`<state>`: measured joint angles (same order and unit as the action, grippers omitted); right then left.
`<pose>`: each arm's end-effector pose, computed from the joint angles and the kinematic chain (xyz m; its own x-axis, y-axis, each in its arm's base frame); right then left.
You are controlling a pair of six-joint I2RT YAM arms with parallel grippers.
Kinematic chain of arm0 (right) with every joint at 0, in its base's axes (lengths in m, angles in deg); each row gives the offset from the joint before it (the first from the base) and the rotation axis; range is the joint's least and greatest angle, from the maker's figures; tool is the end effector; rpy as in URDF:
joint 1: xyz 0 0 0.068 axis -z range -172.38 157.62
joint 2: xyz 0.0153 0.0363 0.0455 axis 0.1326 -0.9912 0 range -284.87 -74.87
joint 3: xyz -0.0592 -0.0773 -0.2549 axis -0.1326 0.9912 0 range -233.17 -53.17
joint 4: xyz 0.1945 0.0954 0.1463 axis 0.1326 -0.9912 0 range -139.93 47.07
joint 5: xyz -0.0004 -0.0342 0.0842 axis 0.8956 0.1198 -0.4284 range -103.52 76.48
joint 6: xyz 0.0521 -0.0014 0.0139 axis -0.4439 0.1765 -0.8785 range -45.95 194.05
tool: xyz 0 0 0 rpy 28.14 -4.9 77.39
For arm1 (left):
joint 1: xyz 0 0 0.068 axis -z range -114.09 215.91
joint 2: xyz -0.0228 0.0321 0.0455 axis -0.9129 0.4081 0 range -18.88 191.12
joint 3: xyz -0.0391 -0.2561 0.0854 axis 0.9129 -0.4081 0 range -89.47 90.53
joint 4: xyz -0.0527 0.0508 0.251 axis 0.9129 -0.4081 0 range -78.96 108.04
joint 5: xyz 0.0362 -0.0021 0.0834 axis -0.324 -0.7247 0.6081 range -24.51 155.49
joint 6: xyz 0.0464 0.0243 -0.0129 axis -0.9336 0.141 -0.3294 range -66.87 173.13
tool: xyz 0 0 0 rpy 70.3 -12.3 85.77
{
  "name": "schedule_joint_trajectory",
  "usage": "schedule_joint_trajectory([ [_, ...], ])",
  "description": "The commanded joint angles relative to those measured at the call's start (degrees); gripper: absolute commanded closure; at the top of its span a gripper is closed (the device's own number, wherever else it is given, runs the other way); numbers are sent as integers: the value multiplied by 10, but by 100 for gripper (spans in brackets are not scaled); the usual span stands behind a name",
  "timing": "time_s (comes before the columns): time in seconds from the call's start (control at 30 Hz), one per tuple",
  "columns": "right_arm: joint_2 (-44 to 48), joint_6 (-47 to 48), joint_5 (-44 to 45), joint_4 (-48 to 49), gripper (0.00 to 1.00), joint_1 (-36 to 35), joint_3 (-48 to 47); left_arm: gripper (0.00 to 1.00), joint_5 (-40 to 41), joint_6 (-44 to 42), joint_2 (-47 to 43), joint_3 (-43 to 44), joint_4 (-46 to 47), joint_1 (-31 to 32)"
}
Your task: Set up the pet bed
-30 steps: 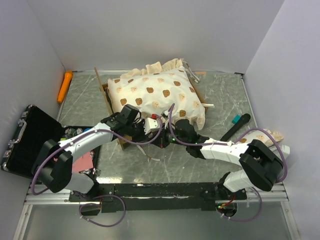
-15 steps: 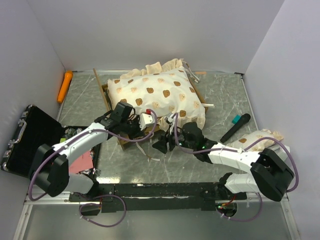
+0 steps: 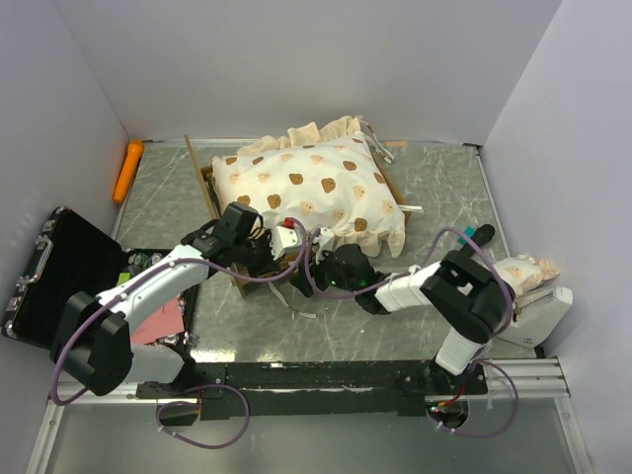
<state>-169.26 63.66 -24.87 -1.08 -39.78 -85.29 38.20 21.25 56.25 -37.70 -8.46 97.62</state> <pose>0.2041 0.2325 0.1499 -0.3850 -0.1574 -0.9094 -0.7901 0.5655 0.2367 0.2203 -0.1553 0.2457 -0.1728 0.6584 -0.7325 0.9536 0.2979 0.0428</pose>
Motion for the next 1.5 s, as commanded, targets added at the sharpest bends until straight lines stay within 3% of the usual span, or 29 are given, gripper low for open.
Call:
schedule_joint_trajectory([
  [0.0, -47, -9, 19, 71, 32, -5, -37, 99, -39, -1, -33, 14, 10, 0],
  [0.17, -106, -22, 34, 69, 41, -7, -60, 99, -41, -2, -33, 15, 8, 0],
  [0.2, -113, -24, 34, 75, 47, -5, -61, 99, -41, -2, -32, 16, 8, 0],
  [0.3, -114, -34, 39, 103, 81, -5, -40, 99, -38, -6, -33, 18, 3, 0],
  [0.4, -98, -27, 41, 120, 100, -5, -17, 99, -38, -8, -33, 15, 0, -1],
  [0.63, -7, -4, 29, 86, 100, -9, 34, 99, -25, -11, -31, 12, -3, -1],
  [0.73, 59, 30, 41, -28, 100, -36, 33, 99, -15, -20, -34, 11, -14, -2],
  [0.83, 117, 89, 29, -175, 100, -109, 12, 98, -5, -27, -28, 15, -34, -1],
  [0.9, 140, 114, -13, -238, 100, -146, -1, 90, 0, -32, -21, 22, -52, -1],
  [1.03, 127, 86, -96, -307, 100, -191, -22, 59, 4, -34, -29, 19, -72, -1],
  [1.1, 119, 62, -132, -296, 100, -204, -20, 50, 6, -34, -40, 18, -76, -1],
  [1.2, 125, 14, -175, -238, 100, -210, 20, 43, 1, -38, -57, 25, -93, -1],
  [1.3, 114, -33, -178, -200, 100, -210, 37, 40, -8, -39, -61, 33, -103, -1],
  [1.47, 41, -66, -163, -205, 100, -216, -10, 39, -25, -23, -53, 33, -96, -1],
])
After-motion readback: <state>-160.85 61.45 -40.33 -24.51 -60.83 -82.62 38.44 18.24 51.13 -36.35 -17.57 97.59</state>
